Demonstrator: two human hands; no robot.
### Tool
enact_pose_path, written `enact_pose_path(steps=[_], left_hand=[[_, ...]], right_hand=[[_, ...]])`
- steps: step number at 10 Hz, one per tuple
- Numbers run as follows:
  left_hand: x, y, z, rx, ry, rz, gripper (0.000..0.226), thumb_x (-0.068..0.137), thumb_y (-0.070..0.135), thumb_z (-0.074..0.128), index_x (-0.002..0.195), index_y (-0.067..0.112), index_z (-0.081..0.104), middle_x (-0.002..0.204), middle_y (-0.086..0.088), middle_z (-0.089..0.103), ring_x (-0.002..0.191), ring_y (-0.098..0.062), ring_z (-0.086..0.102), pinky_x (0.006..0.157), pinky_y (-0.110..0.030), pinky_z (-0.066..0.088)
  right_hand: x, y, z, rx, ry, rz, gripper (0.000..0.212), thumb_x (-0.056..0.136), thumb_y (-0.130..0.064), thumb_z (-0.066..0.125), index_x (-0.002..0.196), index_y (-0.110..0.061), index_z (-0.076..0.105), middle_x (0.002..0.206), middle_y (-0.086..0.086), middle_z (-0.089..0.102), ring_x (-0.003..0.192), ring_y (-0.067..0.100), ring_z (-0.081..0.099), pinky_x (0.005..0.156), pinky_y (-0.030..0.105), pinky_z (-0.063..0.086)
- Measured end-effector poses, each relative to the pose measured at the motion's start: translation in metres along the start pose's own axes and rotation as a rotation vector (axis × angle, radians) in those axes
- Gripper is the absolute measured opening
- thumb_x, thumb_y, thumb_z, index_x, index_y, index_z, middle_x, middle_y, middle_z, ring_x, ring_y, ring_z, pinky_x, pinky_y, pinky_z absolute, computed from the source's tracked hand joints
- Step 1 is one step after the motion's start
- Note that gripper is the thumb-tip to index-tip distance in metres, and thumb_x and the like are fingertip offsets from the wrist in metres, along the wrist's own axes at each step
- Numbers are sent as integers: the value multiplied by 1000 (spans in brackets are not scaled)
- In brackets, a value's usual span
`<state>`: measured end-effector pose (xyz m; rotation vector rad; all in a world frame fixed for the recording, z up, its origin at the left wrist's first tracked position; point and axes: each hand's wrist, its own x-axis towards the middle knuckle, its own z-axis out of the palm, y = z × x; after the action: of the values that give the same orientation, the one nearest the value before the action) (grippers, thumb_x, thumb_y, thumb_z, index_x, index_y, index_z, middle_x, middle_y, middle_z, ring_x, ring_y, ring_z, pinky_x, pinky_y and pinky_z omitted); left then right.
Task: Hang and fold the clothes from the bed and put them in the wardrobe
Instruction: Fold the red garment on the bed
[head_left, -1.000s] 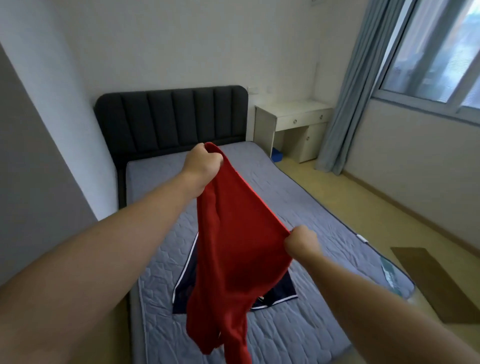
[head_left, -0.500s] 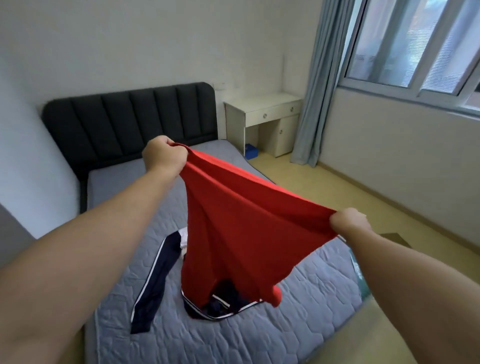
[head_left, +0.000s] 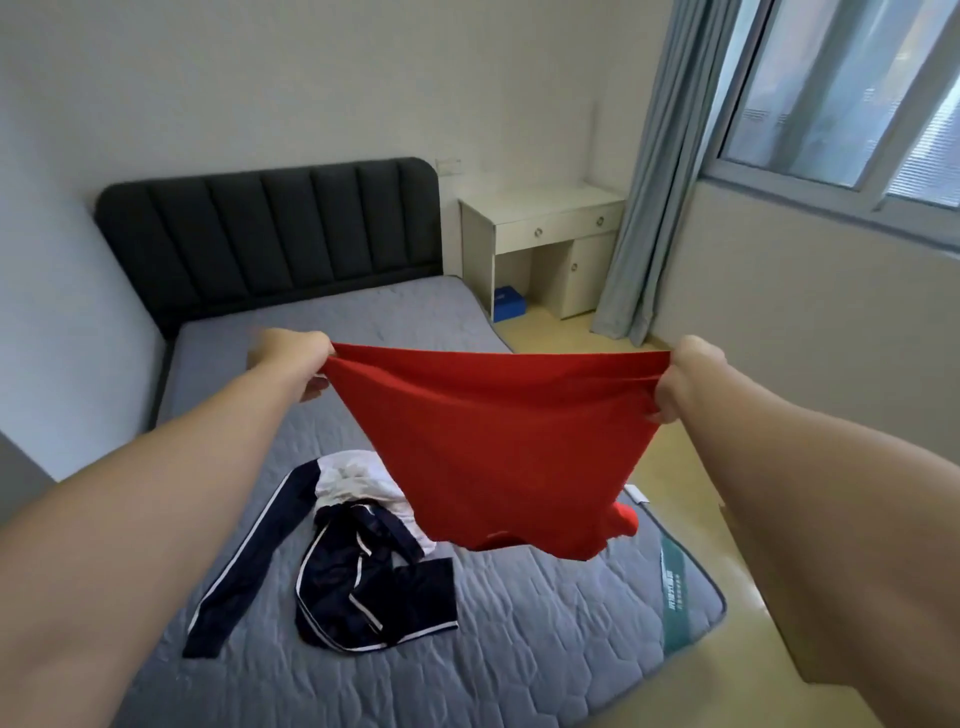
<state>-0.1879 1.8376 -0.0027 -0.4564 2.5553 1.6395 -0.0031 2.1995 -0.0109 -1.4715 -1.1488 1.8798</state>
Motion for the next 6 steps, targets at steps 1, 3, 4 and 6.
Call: enact_pose_path(steps=[1,3,4,6], left_hand=[[-1,4,22,31,-92,-30,6,80,4,60,85,5,64,74,-15,72,44,-20,67,37,-24,49],[13,18,72,258,-275,26,19,92,-4,43,93,-6,62,78,-22,71,45,-23,66,36,-25,50],[6,8,98,607,-606,94,43,86,-6,31,101,-3,71,75,-17,72,47,-20,64,41,-23,47],[8,2,143,631,-633,105,38,82,-9,38,91,-2,73,76,-24,72,49,-22,66,47,-24,52]], right_hand=[[22,-17,-9,249,156,22,39,104,-30,29,126,-14,57,109,0,49,108,21,56,98,34,47],[83,-29,-41,-1088,56,-502,23,90,-6,51,112,-8,59,117,18,64,106,37,65,84,38,55],[90,-30,-60,-1543,59,-481,29,96,-12,48,122,-11,62,130,11,61,116,31,61,101,41,49],[134,-50,-47,-1832,-192,-280,10,94,-5,54,88,-10,60,68,2,57,57,19,56,52,26,49]])
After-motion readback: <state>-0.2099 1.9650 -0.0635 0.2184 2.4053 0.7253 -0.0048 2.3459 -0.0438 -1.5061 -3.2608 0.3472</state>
